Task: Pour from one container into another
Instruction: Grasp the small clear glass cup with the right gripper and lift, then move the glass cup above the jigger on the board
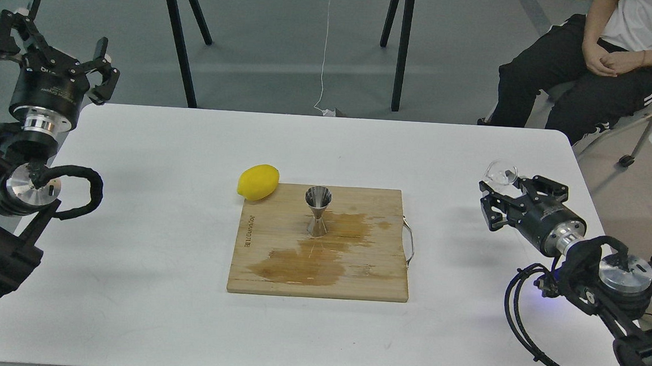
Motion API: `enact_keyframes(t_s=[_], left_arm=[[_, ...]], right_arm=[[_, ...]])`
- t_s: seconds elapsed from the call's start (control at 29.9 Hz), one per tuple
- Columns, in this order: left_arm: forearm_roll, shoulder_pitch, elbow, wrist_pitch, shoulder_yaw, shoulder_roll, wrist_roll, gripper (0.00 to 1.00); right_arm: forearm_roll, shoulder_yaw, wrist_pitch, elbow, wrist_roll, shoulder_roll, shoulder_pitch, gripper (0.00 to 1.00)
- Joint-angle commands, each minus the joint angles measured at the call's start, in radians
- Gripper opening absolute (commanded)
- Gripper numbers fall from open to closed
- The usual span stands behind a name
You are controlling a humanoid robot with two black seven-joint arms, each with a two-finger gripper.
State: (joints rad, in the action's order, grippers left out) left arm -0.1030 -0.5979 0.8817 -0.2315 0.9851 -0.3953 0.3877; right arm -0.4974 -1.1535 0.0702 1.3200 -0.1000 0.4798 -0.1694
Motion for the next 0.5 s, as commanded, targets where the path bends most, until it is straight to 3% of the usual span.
enact_keyframes(t_s=[0.0,0.17,0.47], left_arm=[[0.0,0.001,0.0,0.0,0.0,0.003,-0.001,1.0],[0.0,0.001,0.0,0.0,0.001,0.001,0.0,1.0],[0.0,0.001,0.0,0.0,0.004,0.001,0.0,1.0]], right_arm=[[0.057,0.107,0.039,0.022,-0.007,0.014,-0.126,0.43],[0.08,0.337,0.057,0.016,-0.004,0.022,-0.33,0.43],[0.247,0.599,0.103,0.012,-0.004,-0.032,-0.536,0.43]])
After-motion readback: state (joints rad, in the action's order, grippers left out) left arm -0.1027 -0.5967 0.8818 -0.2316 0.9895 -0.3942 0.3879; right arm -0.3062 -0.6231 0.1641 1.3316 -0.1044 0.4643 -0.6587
